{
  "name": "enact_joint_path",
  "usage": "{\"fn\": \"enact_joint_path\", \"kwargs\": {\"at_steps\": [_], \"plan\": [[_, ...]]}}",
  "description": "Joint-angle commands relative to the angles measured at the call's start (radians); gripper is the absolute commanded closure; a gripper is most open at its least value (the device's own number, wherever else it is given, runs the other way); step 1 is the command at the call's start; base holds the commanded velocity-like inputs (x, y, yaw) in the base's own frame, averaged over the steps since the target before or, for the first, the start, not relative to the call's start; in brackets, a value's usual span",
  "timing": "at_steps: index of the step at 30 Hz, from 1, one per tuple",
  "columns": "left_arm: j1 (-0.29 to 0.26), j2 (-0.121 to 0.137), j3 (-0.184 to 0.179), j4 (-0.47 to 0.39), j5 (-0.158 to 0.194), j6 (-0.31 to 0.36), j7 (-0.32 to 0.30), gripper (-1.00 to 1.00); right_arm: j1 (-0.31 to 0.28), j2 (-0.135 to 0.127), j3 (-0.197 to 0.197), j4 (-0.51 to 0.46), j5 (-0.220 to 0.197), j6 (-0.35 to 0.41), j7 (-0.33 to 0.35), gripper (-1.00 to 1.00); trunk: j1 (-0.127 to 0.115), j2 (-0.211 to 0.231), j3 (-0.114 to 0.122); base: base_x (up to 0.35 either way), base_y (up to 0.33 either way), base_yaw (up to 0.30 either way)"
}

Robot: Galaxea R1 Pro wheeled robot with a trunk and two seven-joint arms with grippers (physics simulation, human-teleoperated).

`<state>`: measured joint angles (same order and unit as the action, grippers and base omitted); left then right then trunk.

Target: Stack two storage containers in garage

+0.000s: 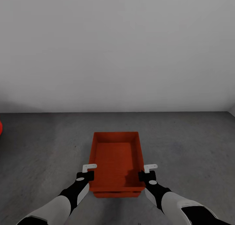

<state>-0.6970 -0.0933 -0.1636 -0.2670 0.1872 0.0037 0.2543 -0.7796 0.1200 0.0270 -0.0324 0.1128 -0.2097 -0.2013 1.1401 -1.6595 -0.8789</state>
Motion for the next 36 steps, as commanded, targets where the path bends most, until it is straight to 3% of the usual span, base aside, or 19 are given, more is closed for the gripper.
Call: {"fn": "enact_joint_path", "kwargs": {"at_steps": [1,17,25,36], "plan": [[-0.001,0.000,0.029,-0.049,-0.011,-0.014,0.039,1.00,0.000,0.004,-0.009,0.003,0.015,0.003,-0.004,1.00,0.004,-0.008,-0.004,0.000,0.000,0.000],[-0.001,0.001,0.029,-0.050,-0.011,-0.015,0.039,1.00,0.001,0.004,-0.009,0.003,0.015,0.003,-0.004,1.00,0.065,-0.120,-0.054,0.000,0.000,0.000],[-0.001,0.000,0.029,-0.050,-0.011,-0.015,0.039,1.00,0.000,0.004,-0.009,0.003,0.015,0.003,-0.004,1.00,0.065,-0.120,-0.054,0.000,0.000,0.000],[-0.001,0.000,0.029,-0.050,-0.011,-0.015,0.039,1.00,0.000,0.004,-0.009,0.003,0.015,0.003,-0.004,1.00,0.107,-0.197,-0.089,0.000,0.000,0.000]]}}
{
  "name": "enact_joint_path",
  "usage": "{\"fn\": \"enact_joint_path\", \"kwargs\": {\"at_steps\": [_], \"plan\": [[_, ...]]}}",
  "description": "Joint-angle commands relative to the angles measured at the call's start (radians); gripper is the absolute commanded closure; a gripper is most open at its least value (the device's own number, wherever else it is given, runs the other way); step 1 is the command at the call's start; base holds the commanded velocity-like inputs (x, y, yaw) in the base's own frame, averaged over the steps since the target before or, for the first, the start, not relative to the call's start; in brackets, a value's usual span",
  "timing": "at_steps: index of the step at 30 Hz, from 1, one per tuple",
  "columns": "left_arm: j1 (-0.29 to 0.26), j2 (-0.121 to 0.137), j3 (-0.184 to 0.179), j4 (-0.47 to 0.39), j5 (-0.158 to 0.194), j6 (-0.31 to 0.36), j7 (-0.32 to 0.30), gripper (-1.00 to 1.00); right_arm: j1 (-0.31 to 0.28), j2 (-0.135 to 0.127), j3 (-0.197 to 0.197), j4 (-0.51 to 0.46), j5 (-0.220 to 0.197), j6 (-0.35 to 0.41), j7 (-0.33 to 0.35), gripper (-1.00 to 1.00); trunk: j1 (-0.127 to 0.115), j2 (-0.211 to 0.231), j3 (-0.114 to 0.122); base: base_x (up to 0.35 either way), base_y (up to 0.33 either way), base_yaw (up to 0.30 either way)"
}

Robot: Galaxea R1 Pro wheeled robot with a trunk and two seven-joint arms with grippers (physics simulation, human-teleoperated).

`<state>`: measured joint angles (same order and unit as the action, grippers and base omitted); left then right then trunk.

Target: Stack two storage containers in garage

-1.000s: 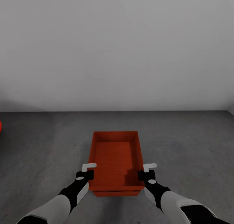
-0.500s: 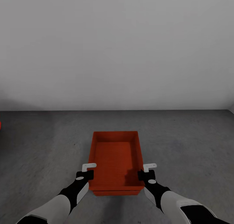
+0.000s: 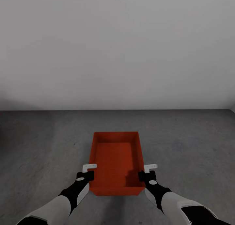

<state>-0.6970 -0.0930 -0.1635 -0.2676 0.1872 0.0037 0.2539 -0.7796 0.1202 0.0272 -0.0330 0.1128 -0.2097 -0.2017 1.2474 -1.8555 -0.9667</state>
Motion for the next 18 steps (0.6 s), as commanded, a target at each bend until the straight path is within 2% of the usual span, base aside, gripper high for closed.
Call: {"fn": "enact_joint_path", "kwargs": {"at_steps": [1,6,7,9,11,15,18], "plan": [[-0.001,0.000,0.028,-0.049,-0.011,-0.015,0.039,1.00,0.001,0.004,-0.009,0.003,0.015,0.003,-0.004,1.00,0.004,-0.008,-0.004,0.000,0.000,0.000],[-0.001,0.000,0.028,-0.050,-0.011,-0.015,0.039,1.00,0.001,0.004,-0.009,0.003,0.015,0.003,-0.004,1.00,0.004,-0.008,-0.004,0.000,0.000,0.000],[-0.001,0.001,-0.004,-0.009,0.004,-0.003,0.014,1.00,0.000,0.002,-0.005,0.003,0.012,0.002,-0.007,1.00,0.004,-0.008,-0.004,0.000,0.000,0.000],[-0.001,0.001,-0.001,-0.012,0.030,-0.010,0.026,1.00,0.000,0.002,-0.002,0.004,0.035,0.001,-0.008,1.00,0.004,-0.008,-0.004,0.000,0.000,0.000],[-0.001,0.001,-0.025,-0.015,0.068,-0.010,0.030,1.00,0.000,0.002,-0.013,0.004,0.074,0.001,-0.008,1.00,0.004,-0.008,-0.004,0.000,0.000,0.000],[-0.001,0.001,-0.078,-0.007,0.120,-0.009,0.046,1.00,0.000,0.000,-0.093,0.003,0.154,0.001,-0.005,1.00,0.004,-0.008,-0.004,0.000,0.000,0.000],[-0.001,0.001,-0.102,-0.006,0.142,-0.008,0.053,1.00,0.000,0.000,-0.142,0.003,0.202,0.001,-0.002,1.00,0.004,-0.008,-0.004,0.000,0.000,0.000]]}}
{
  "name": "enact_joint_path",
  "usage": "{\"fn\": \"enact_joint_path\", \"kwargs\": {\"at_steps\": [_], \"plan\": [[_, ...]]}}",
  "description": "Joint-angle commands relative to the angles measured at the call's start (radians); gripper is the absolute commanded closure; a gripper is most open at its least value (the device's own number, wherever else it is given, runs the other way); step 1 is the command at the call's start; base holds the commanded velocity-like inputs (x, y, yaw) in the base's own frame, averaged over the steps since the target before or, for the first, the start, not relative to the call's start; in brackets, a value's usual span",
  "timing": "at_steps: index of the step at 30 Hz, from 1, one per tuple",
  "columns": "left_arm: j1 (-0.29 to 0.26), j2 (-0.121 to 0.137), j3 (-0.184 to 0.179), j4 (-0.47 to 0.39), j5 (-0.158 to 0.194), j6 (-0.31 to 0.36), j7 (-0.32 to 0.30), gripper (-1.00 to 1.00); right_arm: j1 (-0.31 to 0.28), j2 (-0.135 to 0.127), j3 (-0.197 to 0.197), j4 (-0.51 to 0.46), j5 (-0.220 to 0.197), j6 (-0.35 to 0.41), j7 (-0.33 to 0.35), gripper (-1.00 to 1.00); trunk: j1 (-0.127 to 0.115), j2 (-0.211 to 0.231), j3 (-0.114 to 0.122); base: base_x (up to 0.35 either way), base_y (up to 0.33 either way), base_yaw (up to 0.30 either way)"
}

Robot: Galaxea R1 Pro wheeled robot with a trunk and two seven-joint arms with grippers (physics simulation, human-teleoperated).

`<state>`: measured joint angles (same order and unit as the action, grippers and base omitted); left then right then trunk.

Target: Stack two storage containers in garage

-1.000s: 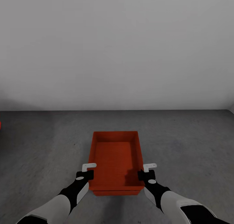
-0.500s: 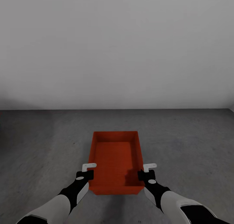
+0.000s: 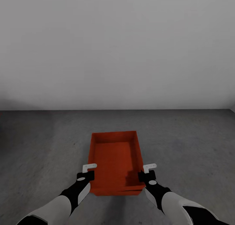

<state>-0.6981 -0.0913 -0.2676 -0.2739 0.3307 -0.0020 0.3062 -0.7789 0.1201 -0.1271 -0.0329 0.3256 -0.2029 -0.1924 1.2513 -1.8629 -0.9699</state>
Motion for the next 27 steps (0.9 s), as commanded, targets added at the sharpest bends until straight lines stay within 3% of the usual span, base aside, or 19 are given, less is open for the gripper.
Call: {"fn": "enact_joint_path", "kwargs": {"at_steps": [1,24,25,27], "plan": [[0.000,-0.001,-0.003,0.001,0.003,-0.003,0.002,1.00,0.000,0.000,-0.003,0.002,0.005,-0.005,-0.010,1.00,0.000,0.000,-0.001,0.000,0.000,0.000],[0.000,-0.001,-0.085,-0.001,0.085,-0.003,0.023,1.00,0.000,0.003,-0.353,0.002,0.354,-0.004,-0.001,1.00,0.000,0.000,-0.001,0.000,0.000,0.000],[0.000,-0.001,0.115,-0.001,-0.126,-0.003,-0.033,1.00,0.000,0.003,0.145,0.002,-0.226,-0.004,-0.038,1.00,0.000,0.000,-0.001,0.000,0.000,0.000],[0.000,-0.001,0.116,-0.001,-0.126,-0.003,-0.033,1.00,0.000,0.004,0.145,0.003,-0.226,-0.004,-0.040,1.00,0.000,0.000,-0.001,0.000,0.000,0.000]]}}
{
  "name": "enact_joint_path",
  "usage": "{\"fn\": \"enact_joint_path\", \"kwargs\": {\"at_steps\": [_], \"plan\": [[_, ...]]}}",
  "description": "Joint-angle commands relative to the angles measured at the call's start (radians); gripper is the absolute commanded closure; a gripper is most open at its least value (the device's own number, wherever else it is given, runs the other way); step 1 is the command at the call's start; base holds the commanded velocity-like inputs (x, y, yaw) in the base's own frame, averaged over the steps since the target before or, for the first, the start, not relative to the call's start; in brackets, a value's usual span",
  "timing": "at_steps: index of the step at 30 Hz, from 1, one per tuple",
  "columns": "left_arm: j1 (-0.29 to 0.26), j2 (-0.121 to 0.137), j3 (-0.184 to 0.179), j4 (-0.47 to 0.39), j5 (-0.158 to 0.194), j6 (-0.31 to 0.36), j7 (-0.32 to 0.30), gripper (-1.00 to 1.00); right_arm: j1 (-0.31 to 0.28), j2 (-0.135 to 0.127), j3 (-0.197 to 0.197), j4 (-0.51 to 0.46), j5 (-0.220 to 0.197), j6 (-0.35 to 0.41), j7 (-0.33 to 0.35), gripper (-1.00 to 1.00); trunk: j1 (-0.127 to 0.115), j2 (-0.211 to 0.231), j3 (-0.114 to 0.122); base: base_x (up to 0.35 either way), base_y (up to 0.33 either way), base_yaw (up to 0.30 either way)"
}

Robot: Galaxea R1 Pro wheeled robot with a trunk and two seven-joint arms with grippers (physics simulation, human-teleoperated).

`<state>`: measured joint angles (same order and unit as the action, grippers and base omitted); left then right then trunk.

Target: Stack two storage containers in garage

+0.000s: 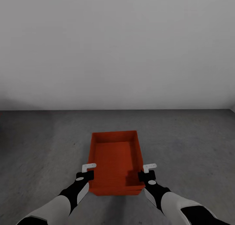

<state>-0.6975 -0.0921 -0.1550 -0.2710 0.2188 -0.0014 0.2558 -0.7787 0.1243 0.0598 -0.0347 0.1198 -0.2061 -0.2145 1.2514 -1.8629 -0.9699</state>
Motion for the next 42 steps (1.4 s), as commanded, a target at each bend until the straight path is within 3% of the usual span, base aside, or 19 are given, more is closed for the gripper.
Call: {"fn": "enact_joint_path", "kwargs": {"at_steps": [1,11,42], "plan": [[0.000,0.000,0.003,-0.004,-0.014,-0.003,0.017,1.00,-0.001,0.000,-0.041,0.004,-0.020,-0.001,-0.018,1.00,0.000,0.000,-0.001,0.000,0.000,0.000],[0.000,0.000,0.002,-0.004,-0.014,-0.003,0.017,1.00,-0.001,0.006,-0.042,0.005,-0.022,-0.001,-0.078,1.00,0.000,0.000,-0.001,0.000,0.000,-0.132],[0.000,0.000,0.002,-0.004,-0.014,-0.004,0.017,1.00,-0.001,0.000,-0.043,0.006,-0.022,-0.011,-0.076,1.00,0.000,0.000,-0.001,0.000,0.000,-0.015]]}}
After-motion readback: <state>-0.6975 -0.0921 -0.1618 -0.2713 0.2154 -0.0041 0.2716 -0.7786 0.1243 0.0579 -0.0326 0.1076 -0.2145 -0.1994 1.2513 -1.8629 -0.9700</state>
